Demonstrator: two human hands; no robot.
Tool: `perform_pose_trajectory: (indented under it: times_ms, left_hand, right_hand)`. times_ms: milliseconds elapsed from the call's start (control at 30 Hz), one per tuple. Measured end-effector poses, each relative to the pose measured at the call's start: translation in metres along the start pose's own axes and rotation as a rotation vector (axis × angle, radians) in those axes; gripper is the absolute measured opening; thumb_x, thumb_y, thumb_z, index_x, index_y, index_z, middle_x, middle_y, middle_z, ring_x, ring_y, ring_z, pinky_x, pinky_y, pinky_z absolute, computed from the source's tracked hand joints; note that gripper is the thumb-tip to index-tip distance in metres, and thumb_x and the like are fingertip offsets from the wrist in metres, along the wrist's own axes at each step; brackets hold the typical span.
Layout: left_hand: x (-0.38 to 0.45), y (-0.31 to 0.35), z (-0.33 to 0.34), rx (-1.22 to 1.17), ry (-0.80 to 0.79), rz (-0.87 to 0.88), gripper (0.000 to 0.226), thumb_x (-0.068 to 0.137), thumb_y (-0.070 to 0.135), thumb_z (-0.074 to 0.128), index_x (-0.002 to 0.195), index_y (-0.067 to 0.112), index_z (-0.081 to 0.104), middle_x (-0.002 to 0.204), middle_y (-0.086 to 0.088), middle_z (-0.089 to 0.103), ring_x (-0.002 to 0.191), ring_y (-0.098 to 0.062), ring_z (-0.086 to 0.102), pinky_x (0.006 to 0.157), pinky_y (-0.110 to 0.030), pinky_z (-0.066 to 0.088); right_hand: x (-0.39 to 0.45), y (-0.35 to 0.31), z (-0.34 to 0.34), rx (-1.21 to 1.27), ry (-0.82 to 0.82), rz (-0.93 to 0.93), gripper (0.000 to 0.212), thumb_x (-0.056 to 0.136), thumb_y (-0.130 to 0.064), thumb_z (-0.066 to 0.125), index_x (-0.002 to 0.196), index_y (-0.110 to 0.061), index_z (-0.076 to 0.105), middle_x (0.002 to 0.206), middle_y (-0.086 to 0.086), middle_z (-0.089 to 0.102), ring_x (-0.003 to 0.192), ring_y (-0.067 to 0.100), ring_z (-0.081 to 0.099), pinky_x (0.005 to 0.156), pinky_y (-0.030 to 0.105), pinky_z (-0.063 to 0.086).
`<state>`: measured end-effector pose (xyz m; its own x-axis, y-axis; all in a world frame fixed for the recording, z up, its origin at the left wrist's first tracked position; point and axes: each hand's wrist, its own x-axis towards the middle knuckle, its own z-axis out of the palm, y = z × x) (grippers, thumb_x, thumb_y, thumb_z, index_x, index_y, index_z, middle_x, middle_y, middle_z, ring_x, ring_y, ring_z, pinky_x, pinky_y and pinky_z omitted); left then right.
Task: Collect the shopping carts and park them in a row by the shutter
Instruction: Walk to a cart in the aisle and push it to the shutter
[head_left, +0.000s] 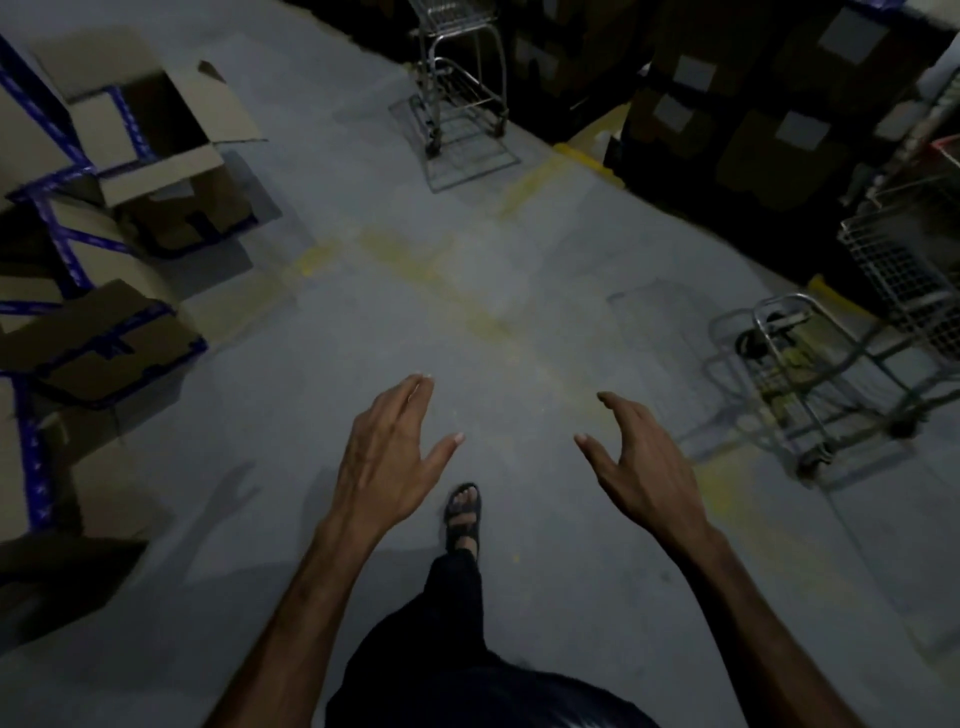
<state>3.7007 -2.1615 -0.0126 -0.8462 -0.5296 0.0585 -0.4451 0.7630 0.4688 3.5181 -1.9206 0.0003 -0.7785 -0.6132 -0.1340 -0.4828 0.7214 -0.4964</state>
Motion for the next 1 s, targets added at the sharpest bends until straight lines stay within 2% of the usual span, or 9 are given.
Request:
perform_pose_trajectory:
  times_ms: [167, 300, 500, 700, 833, 933, 1000]
  left_hand:
    - [0.138, -0.012, -0.001, -0.02, -0.062, -0.006, 0.085, 0.097, 0.066, 0.049, 0.161, 0.01, 0.043, 0.165, -0.011, 0.044, 0.15, -0.029, 0.042, 0.119, -0.046, 0.037]
    - [0.258, -0.013, 0.002, 0.009, -0.121, 0.097, 0.087, 0.098, 0.071, 0.04, 0.163, 0.014, 0.042, 0.166, -0.008, 0.043, 0.151, -0.027, 0.041, 0.119, -0.047, 0.037]
    - [0.411, -0.001, 0.002, 0.025, -0.107, 0.211, 0.072, 0.102, 0.059, 0.057, 0.16, 0.017, 0.045, 0.164, -0.006, 0.046, 0.15, -0.024, 0.042, 0.115, -0.048, 0.041]
    - [0.539, -0.02, 0.03, 0.058, -0.123, 0.119, 0.071, 0.104, 0.056, 0.06, 0.162, 0.02, 0.042, 0.167, -0.005, 0.042, 0.152, -0.025, 0.04, 0.118, -0.049, 0.038]
    - [0.626, -0.023, 0.036, 0.108, -0.149, 0.052, 0.074, 0.103, 0.064, 0.048, 0.163, 0.021, 0.04, 0.168, -0.006, 0.039, 0.153, -0.027, 0.038, 0.12, -0.049, 0.036]
    - [0.689, -0.021, 0.031, 0.115, -0.108, 0.014, 0.079, 0.1, 0.07, 0.041, 0.163, 0.023, 0.041, 0.168, -0.004, 0.04, 0.153, -0.026, 0.039, 0.12, -0.048, 0.036]
    - [0.737, -0.02, 0.03, 0.109, -0.062, -0.029, 0.078, 0.1, 0.069, 0.044, 0.162, 0.022, 0.043, 0.166, -0.004, 0.042, 0.151, -0.026, 0.041, 0.118, -0.048, 0.037]
  right_hand:
    - [0.12, -0.016, -0.023, 0.03, 0.001, 0.04, 0.068, 0.103, -0.056, 0.055, 0.159, -0.021, 0.039, 0.161, 0.002, 0.046, 0.145, 0.024, 0.046, 0.113, 0.042, 0.042]
    - [0.213, -0.026, -0.046, 0.061, 0.055, 0.075, 0.068, 0.103, -0.057, 0.054, 0.161, -0.023, 0.037, 0.163, 0.0, 0.043, 0.148, 0.022, 0.043, 0.115, 0.041, 0.04]
    - [0.336, -0.015, -0.066, 0.09, 0.11, 0.155, 0.066, 0.104, -0.055, 0.055, 0.161, -0.027, 0.035, 0.165, -0.002, 0.041, 0.149, 0.019, 0.04, 0.115, 0.04, 0.038]
    - [0.493, 0.015, -0.075, 0.114, 0.071, 0.144, 0.068, 0.104, -0.053, 0.056, 0.162, -0.024, 0.035, 0.166, -0.001, 0.039, 0.152, 0.02, 0.036, 0.119, 0.04, 0.035]
    - [0.607, 0.025, -0.099, 0.123, 0.034, 0.121, 0.068, 0.104, -0.053, 0.056, 0.162, -0.024, 0.035, 0.166, 0.001, 0.039, 0.151, 0.022, 0.039, 0.117, 0.042, 0.037]
    - [0.687, 0.024, -0.122, 0.103, 0.022, 0.077, 0.068, 0.104, -0.053, 0.055, 0.162, -0.023, 0.035, 0.165, 0.002, 0.04, 0.149, 0.024, 0.041, 0.116, 0.044, 0.038]
    - [0.748, 0.025, -0.135, 0.059, -0.021, 0.016, 0.068, 0.104, -0.052, 0.055, 0.162, -0.022, 0.035, 0.164, 0.003, 0.041, 0.149, 0.025, 0.041, 0.115, 0.046, 0.04]
